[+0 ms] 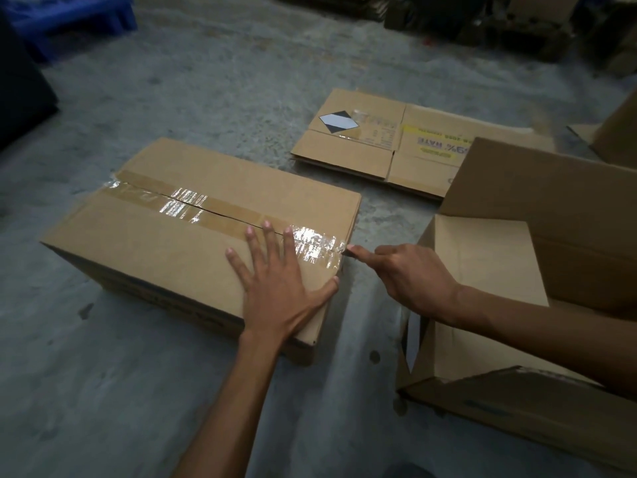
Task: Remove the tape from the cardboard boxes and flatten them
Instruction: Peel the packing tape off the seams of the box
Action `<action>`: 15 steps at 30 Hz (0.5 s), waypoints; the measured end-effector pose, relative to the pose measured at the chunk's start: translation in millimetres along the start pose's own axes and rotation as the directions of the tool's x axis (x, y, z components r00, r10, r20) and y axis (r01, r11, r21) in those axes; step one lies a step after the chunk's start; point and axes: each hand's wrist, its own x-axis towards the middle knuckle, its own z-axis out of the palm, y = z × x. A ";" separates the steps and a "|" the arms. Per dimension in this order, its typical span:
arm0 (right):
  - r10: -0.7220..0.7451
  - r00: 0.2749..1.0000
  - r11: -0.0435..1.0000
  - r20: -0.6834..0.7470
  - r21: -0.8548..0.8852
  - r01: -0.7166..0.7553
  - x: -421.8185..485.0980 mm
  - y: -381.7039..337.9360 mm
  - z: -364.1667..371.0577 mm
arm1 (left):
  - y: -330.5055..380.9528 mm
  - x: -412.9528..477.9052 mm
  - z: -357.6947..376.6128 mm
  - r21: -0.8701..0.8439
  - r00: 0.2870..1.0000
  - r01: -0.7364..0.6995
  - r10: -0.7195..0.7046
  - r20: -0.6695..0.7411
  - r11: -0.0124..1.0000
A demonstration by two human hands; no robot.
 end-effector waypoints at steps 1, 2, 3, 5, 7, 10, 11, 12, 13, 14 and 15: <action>0.004 1.000 1.000 -0.007 0.012 -0.004 0.2 -0.3 0.0 | 0.2 -0.1 0.3 -0.001 1.000 -0.001 0.001 0.002 1.000; 0.005 1.000 1.000 -0.015 0.026 -0.005 0.2 0.1 0.2 | 0.2 -0.7 0.4 -0.002 1.000 -0.002 0.002 0.003 1.000; 0.000 1.000 0.999 -0.024 0.034 0.001 0.0 0.8 0.1 | 0.2 -1.1 0.0 -0.004 1.000 -0.003 0.003 0.002 1.000; -0.037 0.999 0.998 -0.029 0.051 0.038 0.2 3.7 1.3 | 0.2 -1.4 -1.4 -0.012 1.000 -0.004 0.004 0.002 1.000; -0.081 0.996 0.995 -0.030 0.064 0.082 0.6 7.2 2.7 | 0.6 -1.9 -2.9 -0.010 1.000 -0.006 0.006 0.001 1.000; -0.100 0.994 0.991 -0.044 0.088 0.104 1.0 9.2 4.3 | 0.9 -2.5 -4.0 -0.015 1.000 -0.007 0.007 0.004 1.000; -0.102 0.993 0.990 -0.053 0.097 0.107 1.3 8.5 3.5 | 0.5 -2.6 -4.6 -0.018 1.000 -0.006 0.007 0.004 1.000; -0.102 0.993 0.989 -0.064 0.104 0.108 0.6 8.2 2.3 | 0.7 -3.2 -4.4 -0.022 1.000 -0.008 0.008 0.005 1.000; -0.101 0.991 0.988 -0.087 0.104 0.110 0.5 7.5 0.1 | 0.4 -3.5 -4.3 -0.028 1.000 -0.007 0.007 0.001 1.000; -0.097 0.989 0.989 -0.115 0.096 0.108 0.4 6.6 -2.1 | 0.4 -4.1 -4.5 -0.037 1.000 -0.006 0.006 -0.007 0.999; -0.088 0.986 0.991 -0.141 0.085 0.101 1.0 4.8 -4.5 | 0.6 -4.9 -4.6 -0.048 1.000 -0.006 0.005 -0.016 0.999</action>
